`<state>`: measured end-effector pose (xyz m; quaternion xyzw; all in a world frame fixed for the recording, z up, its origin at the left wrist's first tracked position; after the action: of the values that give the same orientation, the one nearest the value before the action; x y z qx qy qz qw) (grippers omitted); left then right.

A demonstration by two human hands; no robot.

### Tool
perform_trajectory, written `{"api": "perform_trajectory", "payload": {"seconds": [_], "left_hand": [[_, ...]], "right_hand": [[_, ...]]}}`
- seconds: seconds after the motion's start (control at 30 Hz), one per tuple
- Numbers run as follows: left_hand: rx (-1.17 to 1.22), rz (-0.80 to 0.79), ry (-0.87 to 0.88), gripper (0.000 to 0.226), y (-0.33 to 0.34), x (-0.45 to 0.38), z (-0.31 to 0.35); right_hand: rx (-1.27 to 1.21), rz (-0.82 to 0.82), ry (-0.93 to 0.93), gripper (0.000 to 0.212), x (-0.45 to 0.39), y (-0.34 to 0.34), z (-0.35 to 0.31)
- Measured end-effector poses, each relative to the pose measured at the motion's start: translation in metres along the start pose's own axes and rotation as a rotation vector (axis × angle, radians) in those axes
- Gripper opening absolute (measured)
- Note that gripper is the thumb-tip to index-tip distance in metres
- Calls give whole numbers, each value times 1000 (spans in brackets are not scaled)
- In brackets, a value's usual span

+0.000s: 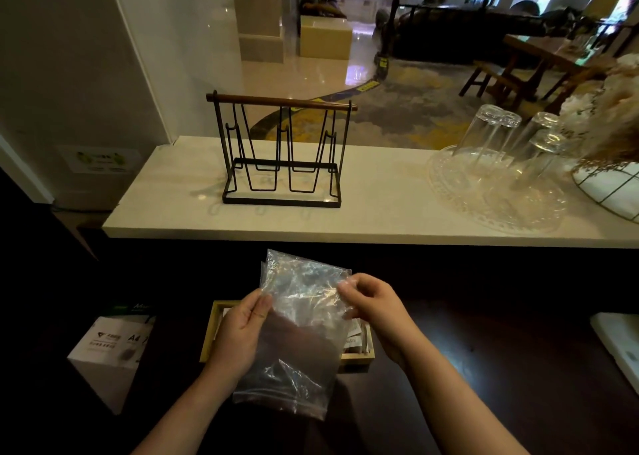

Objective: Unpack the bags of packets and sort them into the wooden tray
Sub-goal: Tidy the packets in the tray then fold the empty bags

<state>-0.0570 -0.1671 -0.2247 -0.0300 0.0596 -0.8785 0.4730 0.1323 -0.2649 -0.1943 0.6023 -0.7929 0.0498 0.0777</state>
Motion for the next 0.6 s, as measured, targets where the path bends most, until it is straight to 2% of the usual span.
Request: {"api": "perform_trajectory", "payload": {"seconds": [0.1, 0.2, 0.27, 0.33, 0.4, 0.43, 0.5, 0.6], "left_hand": [[28, -27, 4, 27, -1, -1, 1], [53, -41, 13, 49, 2, 0, 3], [58, -52, 0, 63, 6, 0, 3], [39, -65, -9, 53, 10, 0, 4], [51, -57, -23, 27, 13, 0, 9], [55, -51, -18, 24, 13, 1, 12], [49, -35, -18, 27, 14, 1, 18], [47, -3, 1, 30, 14, 1, 20]], "right_hand": [[-211, 5, 15, 17, -1, -4, -2], [-176, -8, 21, 19, -3, -5, 0], [-126, 55, 7, 23, -5, -4, 1], [-106, 169, -4, 22, -9, -5, 5], [-176, 242, 10, 18, -12, -8, 10], [-226, 237, 32, 33, -12, -9, 13], [-319, 128, 130, 64, -11, -9, 26], [-407, -98, 323, 76, 2, 0, 44]]}}
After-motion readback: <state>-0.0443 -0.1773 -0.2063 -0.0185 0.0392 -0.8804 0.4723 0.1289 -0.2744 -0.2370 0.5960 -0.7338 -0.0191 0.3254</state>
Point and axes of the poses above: each hand's wrist, its own x-axis away from the middle knuckle, its own y-axis out of the palm, z = x × y, the point moved 1 cm from there along -x, towards the middle knuckle, and after that the axes turned 7 degrees about -z, right-handed, at the moved point
